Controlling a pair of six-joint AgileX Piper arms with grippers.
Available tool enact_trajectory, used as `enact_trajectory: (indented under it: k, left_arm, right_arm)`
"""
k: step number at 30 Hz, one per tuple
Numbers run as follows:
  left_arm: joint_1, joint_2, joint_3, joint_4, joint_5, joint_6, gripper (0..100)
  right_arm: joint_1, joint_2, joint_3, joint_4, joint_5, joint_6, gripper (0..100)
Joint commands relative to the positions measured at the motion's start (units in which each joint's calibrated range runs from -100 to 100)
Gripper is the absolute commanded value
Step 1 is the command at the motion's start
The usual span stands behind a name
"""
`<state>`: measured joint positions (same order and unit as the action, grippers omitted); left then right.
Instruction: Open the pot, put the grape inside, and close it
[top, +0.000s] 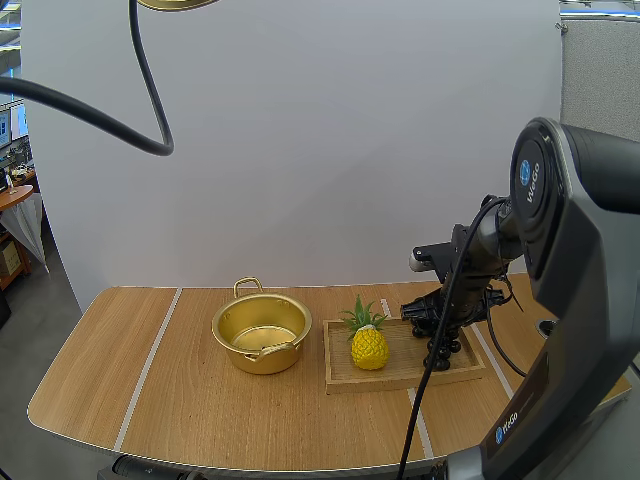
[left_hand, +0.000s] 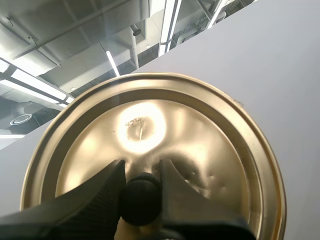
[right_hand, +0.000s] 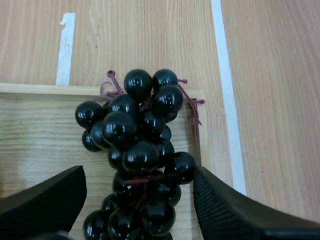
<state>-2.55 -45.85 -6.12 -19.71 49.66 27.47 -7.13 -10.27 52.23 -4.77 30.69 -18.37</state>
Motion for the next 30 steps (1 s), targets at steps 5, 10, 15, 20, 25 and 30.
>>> enact_trajectory:
  k: [5,10,15,20,25,30]
  left_arm:
    - [-0.07,-0.2,-0.4,0.3,-2.0,-0.6,0]
    - [-0.07,-0.2,-0.4,0.3,-2.0,-0.6,0]
    - [-0.07,-0.2,-0.4,0.3,-2.0,-0.6,0]
    - [-0.07,-0.2,-0.4,0.3,-2.0,-0.6,0]
    - [-0.07,-0.2,-0.4,0.3,-2.0,-0.6,0]
    - [-0.07,-0.2,-0.4,0.3,-2.0,-0.6,0]
  right_arm:
    - [-0.3,3.8,-0.4,0.2,-3.6,-0.7,100]
    - [-0.3,5.9,-0.4,0.2,-4.4,-0.8,100]
    - [-0.3,7.6,-0.4,0.2,-6.1,-0.9,100]
    - [-0.3,8.5,-0.4,0.2,-6.8,-0.9,100]
    - [-0.3,8.5,-0.4,0.2,-6.6,-0.9,42]
    - [-0.3,8.2,-0.4,0.2,-6.1,-0.7,21]
